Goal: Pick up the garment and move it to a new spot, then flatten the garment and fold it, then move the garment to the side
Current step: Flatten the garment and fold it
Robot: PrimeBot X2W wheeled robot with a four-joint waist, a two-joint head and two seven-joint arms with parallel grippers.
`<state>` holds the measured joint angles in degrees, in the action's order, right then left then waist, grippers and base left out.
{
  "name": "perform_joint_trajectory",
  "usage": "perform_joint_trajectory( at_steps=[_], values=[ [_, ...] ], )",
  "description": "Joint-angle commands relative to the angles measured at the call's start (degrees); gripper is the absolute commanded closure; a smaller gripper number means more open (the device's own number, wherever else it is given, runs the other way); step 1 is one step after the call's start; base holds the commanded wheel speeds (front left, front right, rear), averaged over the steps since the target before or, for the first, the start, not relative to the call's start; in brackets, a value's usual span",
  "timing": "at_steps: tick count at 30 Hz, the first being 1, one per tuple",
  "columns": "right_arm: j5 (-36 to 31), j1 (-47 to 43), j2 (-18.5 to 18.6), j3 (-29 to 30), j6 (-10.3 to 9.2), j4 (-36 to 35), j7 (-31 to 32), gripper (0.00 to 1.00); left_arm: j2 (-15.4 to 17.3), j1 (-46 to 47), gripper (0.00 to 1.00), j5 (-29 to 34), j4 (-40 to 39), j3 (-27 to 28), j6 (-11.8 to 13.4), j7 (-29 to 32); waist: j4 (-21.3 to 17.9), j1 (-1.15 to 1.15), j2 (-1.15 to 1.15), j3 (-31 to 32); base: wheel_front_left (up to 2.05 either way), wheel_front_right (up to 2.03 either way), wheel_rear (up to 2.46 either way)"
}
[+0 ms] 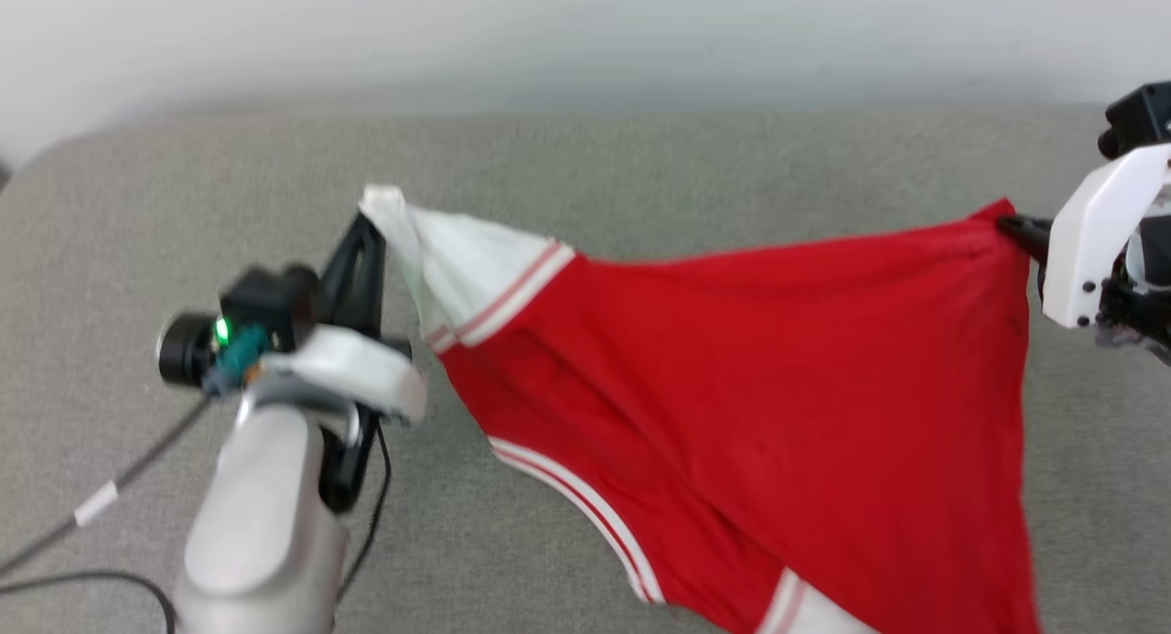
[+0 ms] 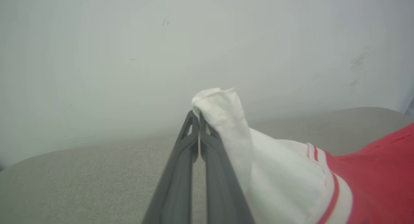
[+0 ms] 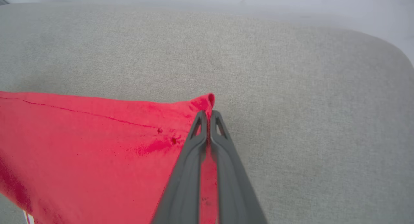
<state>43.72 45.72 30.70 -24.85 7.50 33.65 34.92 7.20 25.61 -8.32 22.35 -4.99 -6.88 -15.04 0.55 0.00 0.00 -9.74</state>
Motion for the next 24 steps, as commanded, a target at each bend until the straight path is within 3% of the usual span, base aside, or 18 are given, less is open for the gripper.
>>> perform_joint_trajectory(
  at_steps=[1, 11, 18, 24],
  values=[
    [-0.43, 1.53, -0.16, -0.52, -0.02, 0.41, -1.91, 1.00, 0.70, 4.48, 1.00, -0.98, 3.17, -0.31, -0.19, 0.41, -1.49, 0.00, 0.00, 2.96, 0.00, 0.00, 0.00],
    [-3.82, 8.50, 0.66, -2.79, -0.03, 2.38, -10.34, 1.00, 3.22, 23.03, 1.00, -5.74, 16.81, -1.62, -0.55, 3.72, -3.53, 0.00, 0.00, 3.66, 0.00, 0.00, 0.00],
    [-6.42, 18.09, 2.55, -3.81, -0.04, 2.09, -16.60, 1.00, 6.98, 38.65, 1.00, -7.22, 22.13, -3.18, -0.53, 3.06, -4.96, 0.00, 0.00, -1.46, 0.00, 0.00, 0.00],
    [-9.74, 27.15, 3.09, -2.15, -0.05, 3.15, -22.76, 1.00, 8.71, 50.90, 1.00, -5.06, 21.81, -4.56, -0.31, 2.11, -5.60, 0.00, 0.00, -7.56, 0.00, 0.00, 0.00]
  ],
)
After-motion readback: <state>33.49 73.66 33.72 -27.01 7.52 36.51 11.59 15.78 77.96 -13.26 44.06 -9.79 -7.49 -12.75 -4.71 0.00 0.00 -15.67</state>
